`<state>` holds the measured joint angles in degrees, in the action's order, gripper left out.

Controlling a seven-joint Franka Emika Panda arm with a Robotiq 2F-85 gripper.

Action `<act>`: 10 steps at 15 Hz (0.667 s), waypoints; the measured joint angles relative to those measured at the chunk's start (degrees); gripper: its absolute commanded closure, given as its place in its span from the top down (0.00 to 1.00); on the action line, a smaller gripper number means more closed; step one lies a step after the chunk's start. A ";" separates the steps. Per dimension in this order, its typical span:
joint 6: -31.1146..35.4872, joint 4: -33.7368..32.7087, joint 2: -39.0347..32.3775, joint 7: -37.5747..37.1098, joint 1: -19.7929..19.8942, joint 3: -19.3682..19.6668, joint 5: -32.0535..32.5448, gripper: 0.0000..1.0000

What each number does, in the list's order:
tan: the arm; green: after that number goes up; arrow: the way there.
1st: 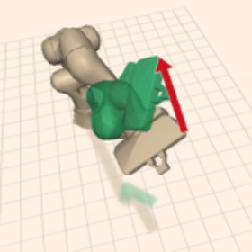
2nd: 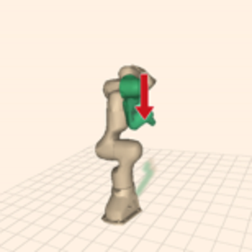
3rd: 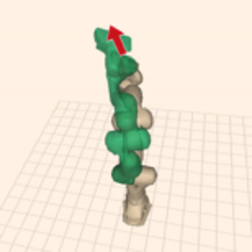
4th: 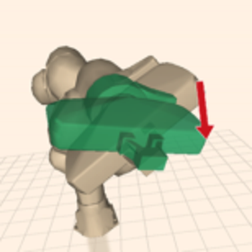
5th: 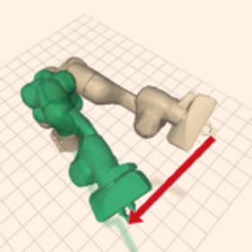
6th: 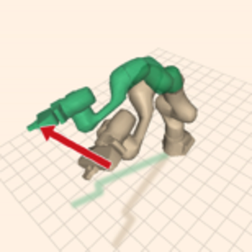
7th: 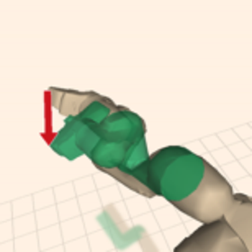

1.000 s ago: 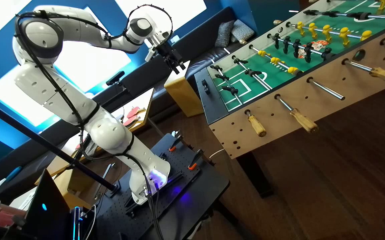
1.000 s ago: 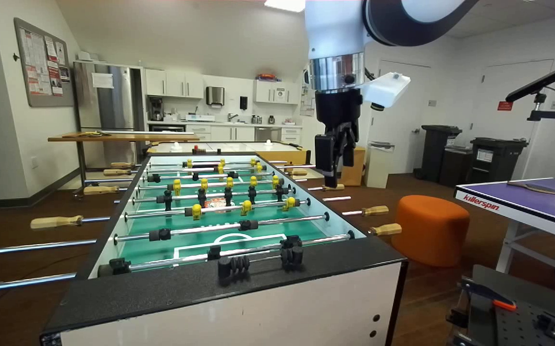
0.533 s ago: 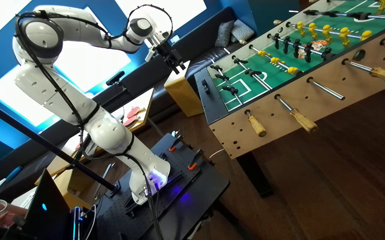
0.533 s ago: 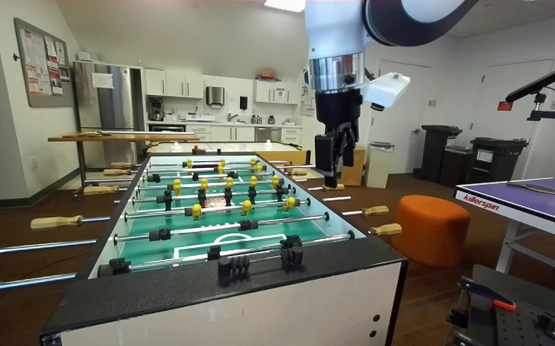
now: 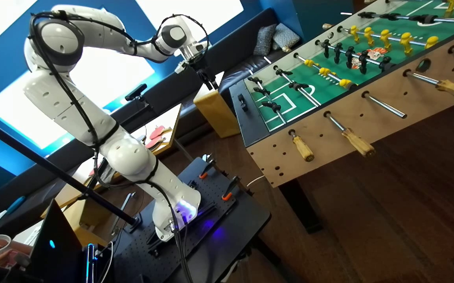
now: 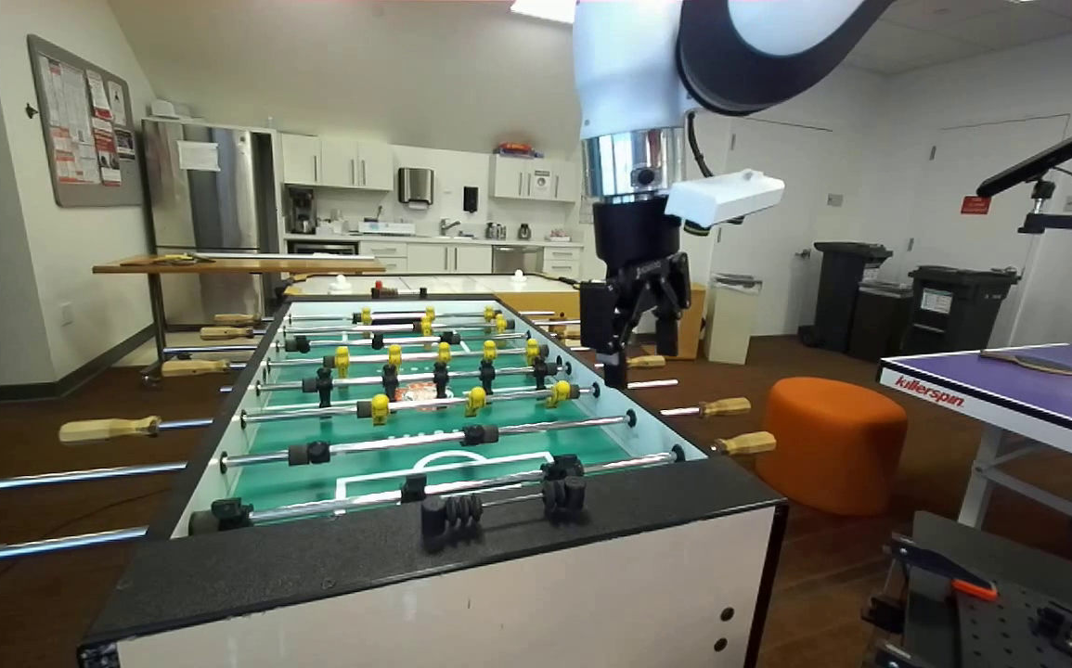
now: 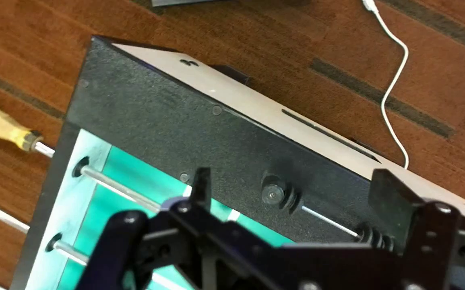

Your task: Slide the things on the foosball table to the left

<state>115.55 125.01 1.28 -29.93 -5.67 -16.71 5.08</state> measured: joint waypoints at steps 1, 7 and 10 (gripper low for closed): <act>1.22 -0.17 -1.11 -1.32 -0.36 0.39 -1.20 1.00; 12.38 -0.59 -6.22 -9.83 -2.46 3.07 -3.12 1.00; 17.20 -0.53 -8.46 -13.66 -3.24 4.32 -3.03 1.00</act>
<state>132.75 124.48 -7.17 -43.59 -8.91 -12.40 2.06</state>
